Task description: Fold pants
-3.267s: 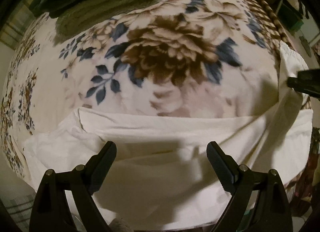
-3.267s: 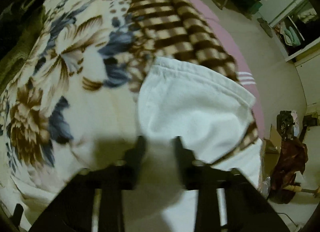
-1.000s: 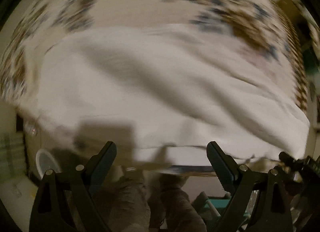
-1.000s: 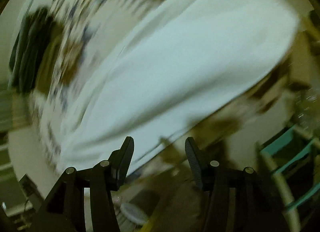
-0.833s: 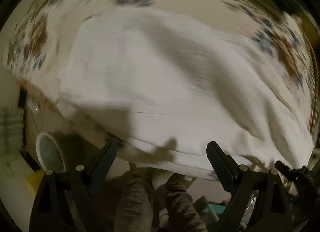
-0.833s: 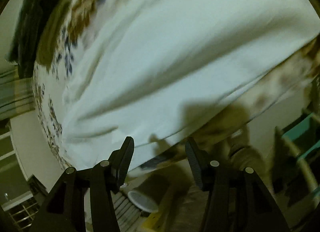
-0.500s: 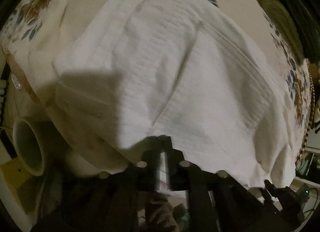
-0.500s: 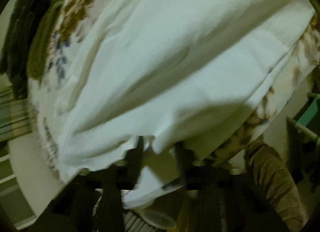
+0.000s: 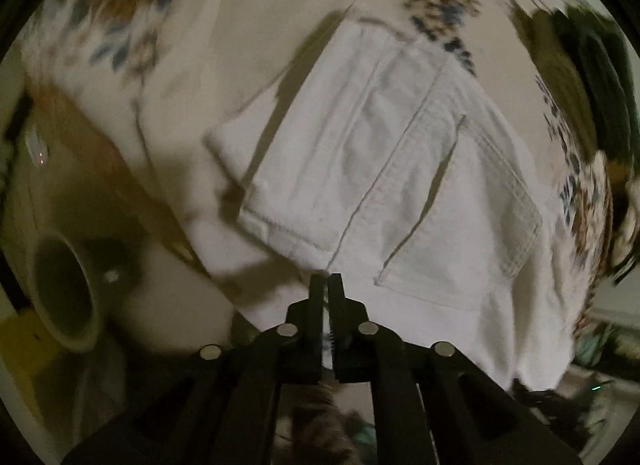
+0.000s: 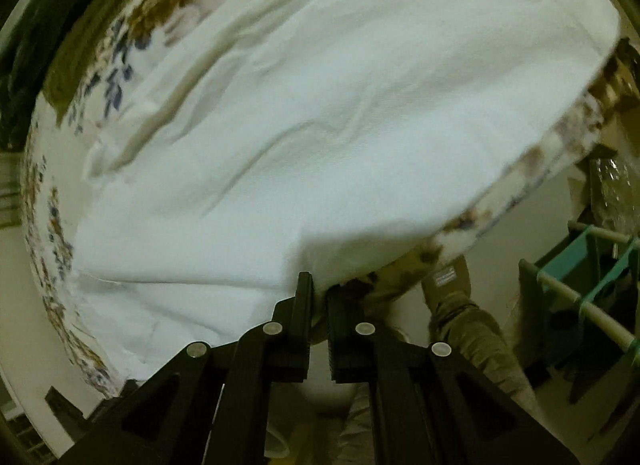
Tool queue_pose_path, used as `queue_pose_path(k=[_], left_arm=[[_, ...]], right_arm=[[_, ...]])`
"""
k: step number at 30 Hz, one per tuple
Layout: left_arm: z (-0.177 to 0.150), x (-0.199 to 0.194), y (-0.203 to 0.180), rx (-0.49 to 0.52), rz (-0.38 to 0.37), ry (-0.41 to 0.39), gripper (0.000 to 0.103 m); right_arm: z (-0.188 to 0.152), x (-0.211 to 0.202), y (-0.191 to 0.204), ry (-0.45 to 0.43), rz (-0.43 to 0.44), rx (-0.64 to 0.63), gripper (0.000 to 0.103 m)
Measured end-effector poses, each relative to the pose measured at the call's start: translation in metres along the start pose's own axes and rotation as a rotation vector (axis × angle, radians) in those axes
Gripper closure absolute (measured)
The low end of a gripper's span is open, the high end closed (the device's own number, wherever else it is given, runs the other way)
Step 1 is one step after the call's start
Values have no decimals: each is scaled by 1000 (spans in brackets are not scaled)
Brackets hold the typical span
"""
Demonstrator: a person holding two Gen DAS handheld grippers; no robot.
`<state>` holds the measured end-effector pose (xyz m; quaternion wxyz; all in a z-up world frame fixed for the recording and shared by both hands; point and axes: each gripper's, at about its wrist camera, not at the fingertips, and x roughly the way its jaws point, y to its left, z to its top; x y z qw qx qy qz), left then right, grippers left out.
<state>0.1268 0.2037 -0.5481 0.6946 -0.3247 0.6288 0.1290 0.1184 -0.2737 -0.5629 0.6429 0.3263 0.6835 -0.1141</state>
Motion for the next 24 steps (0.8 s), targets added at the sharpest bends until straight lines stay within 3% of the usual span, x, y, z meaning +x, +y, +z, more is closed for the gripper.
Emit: queue_pose_path(k=[2,4,6,10,11,12,13,16,20,24], left_arm=[[0,7,6,-64,-38,19,74],[1,10,12,-121,-88,9,64],[2,9,17,-175,-124,-10,63],[0,1,31,-233,-118,-66,67],[1,-2,34,-231,-110,-78,84],[1,-3,37,-230,-102,-93,93],[-1,-6,37,-216,-97,-107,96],[1,-25,29,-174,-87,-173,97],[1,-48,33,-156,-92,-206,97],[8,-38,35,-146,-73,-178,97]], right_arm=[[5,7,-1,27,15,21,86],[8,13,5,45,46,37,69],[6,17,7,53,63,45,65],[5,25,11,47,59,53,65],[5,27,10,47,59,58,66],[4,29,9,44,56,67,69],[4,29,8,36,48,70,81],[1,23,10,-2,21,58,93],[-3,8,17,-30,15,3,94],[-8,1,22,-21,2,-40,94]])
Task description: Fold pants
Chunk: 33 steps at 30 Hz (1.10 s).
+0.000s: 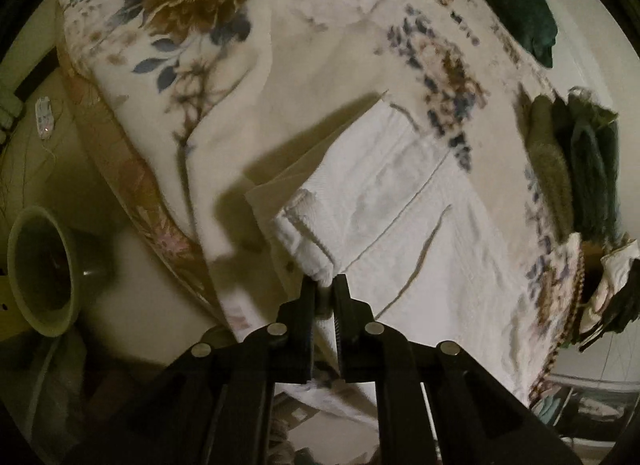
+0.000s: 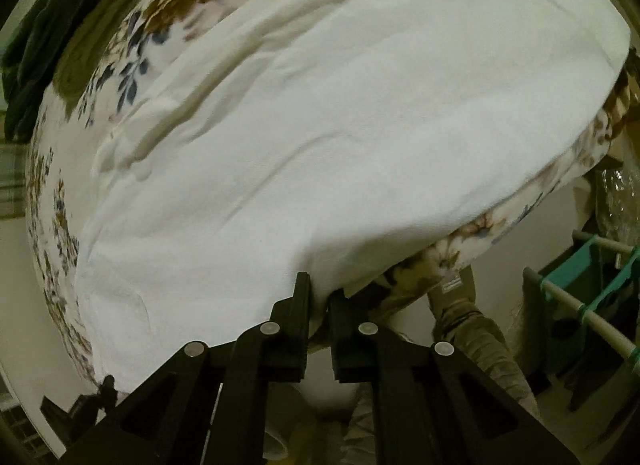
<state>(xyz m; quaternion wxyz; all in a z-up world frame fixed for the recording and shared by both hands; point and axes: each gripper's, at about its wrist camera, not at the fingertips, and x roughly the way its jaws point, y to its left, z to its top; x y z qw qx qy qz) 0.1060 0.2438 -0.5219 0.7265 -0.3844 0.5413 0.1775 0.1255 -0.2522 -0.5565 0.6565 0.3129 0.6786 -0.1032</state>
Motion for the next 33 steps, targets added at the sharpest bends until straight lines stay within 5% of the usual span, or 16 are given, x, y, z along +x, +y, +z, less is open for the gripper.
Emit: queue_pose_path(k=[7,9,11,13,14,19,23,29,33], left_arm=[[2,38,-13,54,115,82,88],[0,31,-27,124,184,99,71],[-10,19,-46,218,268,112,46],[-18,1,-66,280,296,80,21],[-22,-6,-76,304,301,71,17],[-27,-18,-156,455,244,49,9],[-15,14,-219,588,235,21,9],[8,87,-263,695,286,58,9],[14,108,-264,672,316,99,9]], right_arm=[[2,28,-2,43,-49,-11,90],[6,33,-3,72,-50,-15,82],[8,30,2,105,-24,-54,44],[7,15,14,113,-26,-115,33],[5,6,22,113,-35,-155,33],[10,-44,67,82,-38,-337,33],[48,-60,119,78,-5,-506,33],[122,-12,198,158,-1,-753,33],[146,26,216,252,-36,-857,42]])
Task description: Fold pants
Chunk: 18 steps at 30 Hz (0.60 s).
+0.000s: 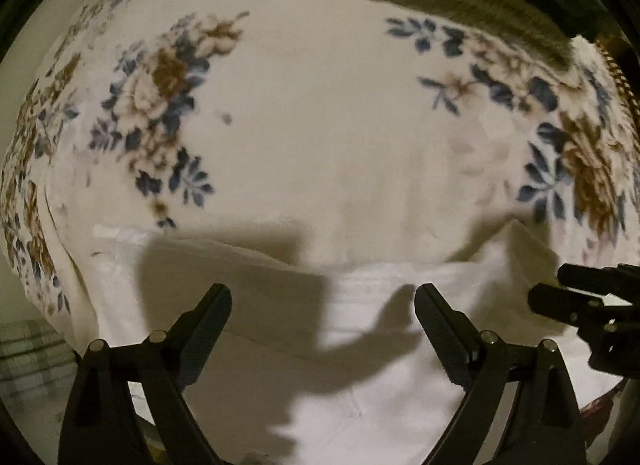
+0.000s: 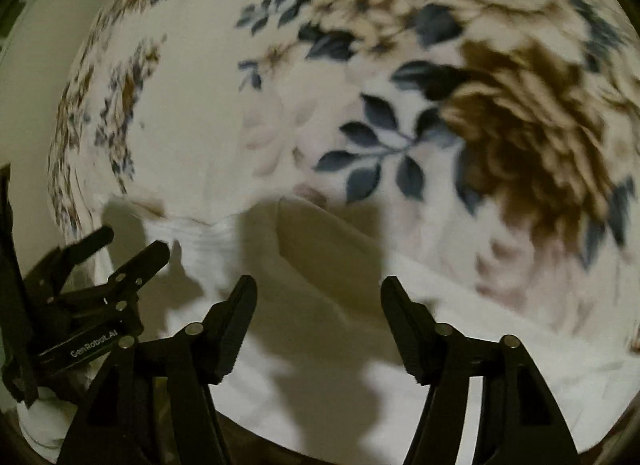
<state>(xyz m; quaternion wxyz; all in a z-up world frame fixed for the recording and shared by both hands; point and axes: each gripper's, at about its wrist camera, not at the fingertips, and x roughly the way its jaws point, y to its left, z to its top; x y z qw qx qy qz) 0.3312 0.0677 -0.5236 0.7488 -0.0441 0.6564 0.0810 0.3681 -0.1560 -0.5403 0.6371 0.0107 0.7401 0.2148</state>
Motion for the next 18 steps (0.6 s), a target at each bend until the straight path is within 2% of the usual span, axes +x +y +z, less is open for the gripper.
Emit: queue_pose_path(k=[4,6,8,12,15,18], left_arm=[[6,11,1,-22,11,39,9],[7,14,-1,-19,22,49,9],[7,16,-2,-14,26,59,9],[8,14,-4,-8,15,70,9],[11,8,-9,-4,17,67,9],[14,-3,-15,-4,-6,65,9]], right_arm=[[2,23,-4,66,9,-41,52],[2,28,-5,75,20,-55,68],[2,30,-5,67,35,-73,96],[5,24,3,52,8,-83,101],[14,11,-2,19,31,-8,101],[18,21,-6,69,59,-2,100]])
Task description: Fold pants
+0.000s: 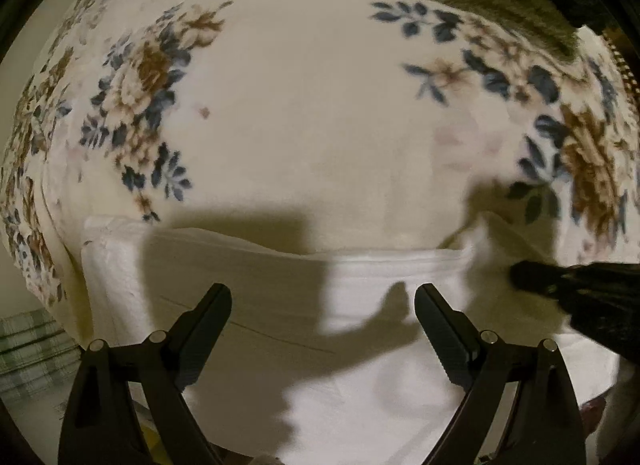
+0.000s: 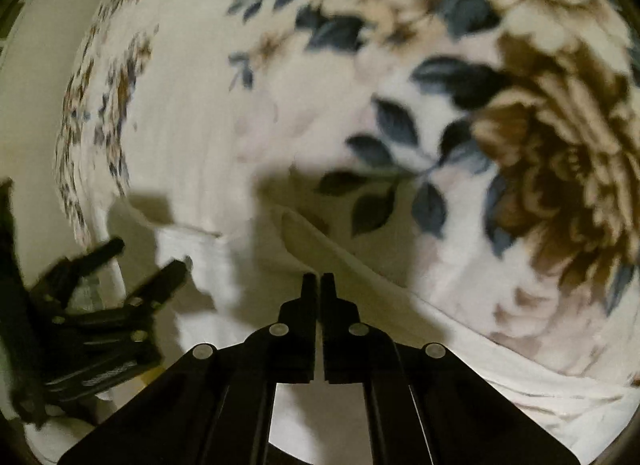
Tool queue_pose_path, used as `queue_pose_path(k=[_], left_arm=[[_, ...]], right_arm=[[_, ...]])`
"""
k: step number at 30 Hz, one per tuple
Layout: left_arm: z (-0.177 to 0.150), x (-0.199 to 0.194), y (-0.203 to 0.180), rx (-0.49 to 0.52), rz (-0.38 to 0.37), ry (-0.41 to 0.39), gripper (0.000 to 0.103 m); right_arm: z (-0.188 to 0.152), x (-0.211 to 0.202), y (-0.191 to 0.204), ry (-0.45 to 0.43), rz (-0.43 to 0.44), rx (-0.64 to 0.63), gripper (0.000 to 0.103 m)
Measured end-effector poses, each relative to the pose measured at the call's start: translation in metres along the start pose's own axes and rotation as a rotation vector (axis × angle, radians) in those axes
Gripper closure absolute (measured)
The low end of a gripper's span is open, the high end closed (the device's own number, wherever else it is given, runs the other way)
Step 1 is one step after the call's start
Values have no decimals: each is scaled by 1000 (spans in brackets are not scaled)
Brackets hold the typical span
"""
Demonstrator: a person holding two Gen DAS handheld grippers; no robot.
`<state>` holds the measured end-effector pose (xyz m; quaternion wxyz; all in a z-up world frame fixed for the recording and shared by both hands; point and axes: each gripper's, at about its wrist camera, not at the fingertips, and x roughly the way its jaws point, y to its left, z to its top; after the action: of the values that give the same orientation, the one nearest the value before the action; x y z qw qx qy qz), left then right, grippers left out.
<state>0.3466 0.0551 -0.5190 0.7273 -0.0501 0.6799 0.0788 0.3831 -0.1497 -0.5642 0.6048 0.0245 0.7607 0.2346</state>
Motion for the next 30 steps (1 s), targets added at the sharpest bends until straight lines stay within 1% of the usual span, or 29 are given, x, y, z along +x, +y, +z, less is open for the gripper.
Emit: queue_pose_path(k=[1,2,4,5,6,8,11,13,15,16,17,18,19,21,22,23,24,28,30], left_arm=[[3,-4,-1,1,-13,2,9],[5,-8,-6,3,-38,2,9],[9,-10,-16,16,-75,7,9],[12,-8,-24,28,-88,19,9],[15,-5,-30,39,-95,29,9],[21,7,-46,70,-89,51,9],[31,22,-58,97,-49,61,9],[32,29,-61,102,-35,62,9],[35,31,-61,104,-27,59,9],[37,32,-61,102,-28,62,9],[37,32,-60,98,-27,61,9],[37,34,-57,97,-25,59,9],[37,33,-59,94,-21,59,9],[38,34,-62,82,-20,59,9],[37,38,-55,80,-21,60,8],[38,39,-56,73,-24,61,8],[32,43,-55,73,-25,62,8],[36,38,-57,76,-27,67,7],[42,38,-57,82,-22,64,7]], right_arm=[[0,2,-3,18,19,14,94],[-2,-1,-11,34,56,30,78],[-8,-12,-23,34,72,39,61],[-15,-20,-32,23,72,38,61],[-19,-22,-32,22,60,33,60],[-34,-28,-44,43,19,-3,59],[-48,-23,-56,85,-52,-63,59],[-52,-20,-61,85,-81,-94,59],[-54,-22,-63,63,-109,-140,62],[-55,-23,-60,46,-118,-161,88],[-55,-24,-61,36,-126,-172,101],[-54,-23,-58,37,-131,-170,101],[-54,-26,-61,22,-141,-156,101],[-53,-30,-55,-2,-163,-167,101],[-51,-32,-55,-12,-161,-150,101],[-48,-34,-57,-24,-142,-110,101],[-46,-38,-60,-47,-132,-82,101],[-48,-41,-71,-47,-100,-53,100],[-51,-40,-76,12,-68,-79,83]])
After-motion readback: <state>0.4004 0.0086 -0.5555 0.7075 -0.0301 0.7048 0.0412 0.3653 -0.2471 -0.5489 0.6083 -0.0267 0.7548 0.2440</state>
